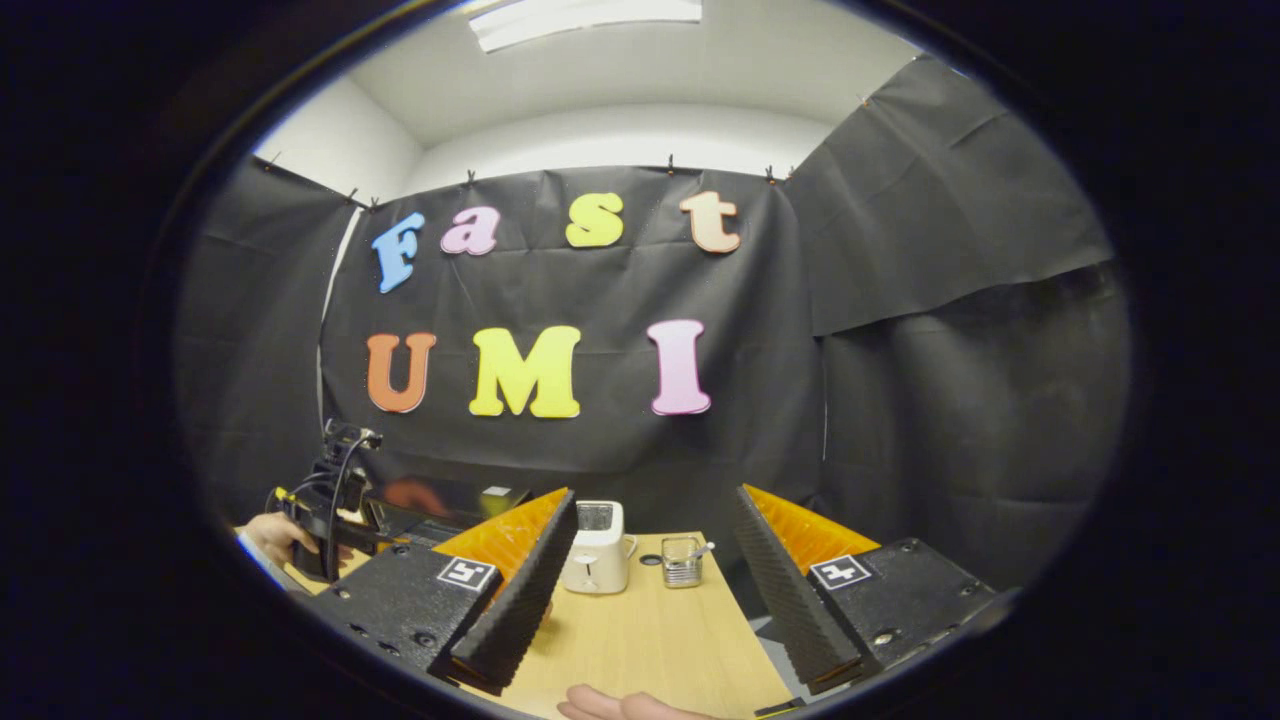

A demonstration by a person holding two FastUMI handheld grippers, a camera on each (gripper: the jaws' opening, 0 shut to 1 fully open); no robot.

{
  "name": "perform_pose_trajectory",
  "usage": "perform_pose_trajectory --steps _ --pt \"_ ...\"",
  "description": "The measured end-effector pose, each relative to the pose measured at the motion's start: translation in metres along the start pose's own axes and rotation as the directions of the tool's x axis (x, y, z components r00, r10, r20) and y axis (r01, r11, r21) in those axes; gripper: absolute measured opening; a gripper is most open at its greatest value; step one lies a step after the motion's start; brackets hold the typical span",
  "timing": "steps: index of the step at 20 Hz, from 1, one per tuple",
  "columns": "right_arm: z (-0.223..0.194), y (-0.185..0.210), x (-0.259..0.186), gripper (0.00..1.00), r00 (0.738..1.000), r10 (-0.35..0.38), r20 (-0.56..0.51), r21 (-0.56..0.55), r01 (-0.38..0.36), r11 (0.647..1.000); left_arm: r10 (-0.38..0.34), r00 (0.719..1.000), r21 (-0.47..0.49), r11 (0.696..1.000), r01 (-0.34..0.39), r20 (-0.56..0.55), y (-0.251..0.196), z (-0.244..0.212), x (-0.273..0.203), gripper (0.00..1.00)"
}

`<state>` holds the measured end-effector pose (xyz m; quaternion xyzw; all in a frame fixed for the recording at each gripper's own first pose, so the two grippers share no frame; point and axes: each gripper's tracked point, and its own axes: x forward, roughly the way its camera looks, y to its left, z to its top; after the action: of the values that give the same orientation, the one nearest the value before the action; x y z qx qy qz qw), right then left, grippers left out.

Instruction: Open the electric oven with the left hand, put the food in, and close the electric oven.

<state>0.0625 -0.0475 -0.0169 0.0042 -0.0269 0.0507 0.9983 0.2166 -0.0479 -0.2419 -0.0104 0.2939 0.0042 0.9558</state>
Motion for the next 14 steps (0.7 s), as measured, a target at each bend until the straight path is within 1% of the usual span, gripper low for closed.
perform_pose_trajectory --steps 3,7,10,12,14 --pt "0.0 0.001 -0.003 0.99 1.0 -0.001 0.004 0.002 0.001 1.0 0.001 1.0 -0.005 1.0 -0.001 0.0 -0.002 -0.028 -0.006 0.96" --pt "-0.004 0.003 -0.004 0.99 1.0 -0.004 -0.008 0.001 0.004 1.0 0.0 1.0 -0.006 1.0 0.0 -0.029 -0.003 -0.071 -0.007 0.95" --pt "-0.004 0.003 -0.005 0.99 1.0 -0.01 -0.01 -0.002 0.01 1.0 -0.004 0.999 -0.006 1.0 0.004 -0.037 -0.003 -0.087 -0.005 0.95" --pt "-0.007 0.004 -0.004 0.99 1.0 -0.012 -0.016 -0.001 0.012 1.0 0.0 0.998 -0.024 1.0 -0.002 -0.06 0.0 -0.1 -0.003 0.94" --pt "-0.012 0.006 -0.004 0.99 1.0 -0.012 -0.027 -0.007 0.012 1.0 -0.004 0.998 -0.035 0.999 0.002 -0.055 0.0 -0.106 0.0 0.96"
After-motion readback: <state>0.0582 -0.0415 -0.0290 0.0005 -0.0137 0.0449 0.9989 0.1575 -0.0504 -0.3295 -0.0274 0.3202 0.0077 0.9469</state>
